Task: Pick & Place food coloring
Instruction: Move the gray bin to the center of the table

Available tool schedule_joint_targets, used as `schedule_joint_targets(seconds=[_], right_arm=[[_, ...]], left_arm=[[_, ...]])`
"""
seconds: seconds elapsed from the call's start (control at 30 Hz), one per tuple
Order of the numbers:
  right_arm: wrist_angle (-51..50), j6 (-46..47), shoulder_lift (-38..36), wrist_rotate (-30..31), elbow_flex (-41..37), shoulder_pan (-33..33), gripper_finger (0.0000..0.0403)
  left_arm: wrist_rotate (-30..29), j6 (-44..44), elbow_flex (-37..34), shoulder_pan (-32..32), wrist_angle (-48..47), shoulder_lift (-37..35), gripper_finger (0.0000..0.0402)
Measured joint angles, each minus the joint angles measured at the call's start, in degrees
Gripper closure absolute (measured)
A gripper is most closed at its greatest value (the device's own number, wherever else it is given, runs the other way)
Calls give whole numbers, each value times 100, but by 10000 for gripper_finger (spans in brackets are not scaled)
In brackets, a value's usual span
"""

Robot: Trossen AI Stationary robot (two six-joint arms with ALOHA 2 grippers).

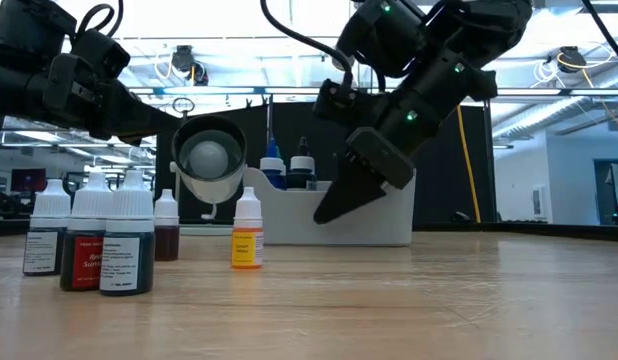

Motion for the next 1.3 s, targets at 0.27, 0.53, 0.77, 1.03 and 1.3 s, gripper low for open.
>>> schedule_joint_targets(seconds=[0.27,0.53,0.77,1.03,1.3], right_arm=[[55,507,-22,4,2,94,395],[378,917,-22,4,5,286,398],[602,1241,-22,151,7,480,398],[656,1397,-22,209,7,685,399],[654,1560,-22,214,9,772,400]], left_arm=[[0,0,0,1,-1,0,382],[2,0,0,1,-1,0,382],[2,-138,0,0,1,0,382],[2,-290,0,1,1,0,382],[8,-306,0,1,-1,0,382]])
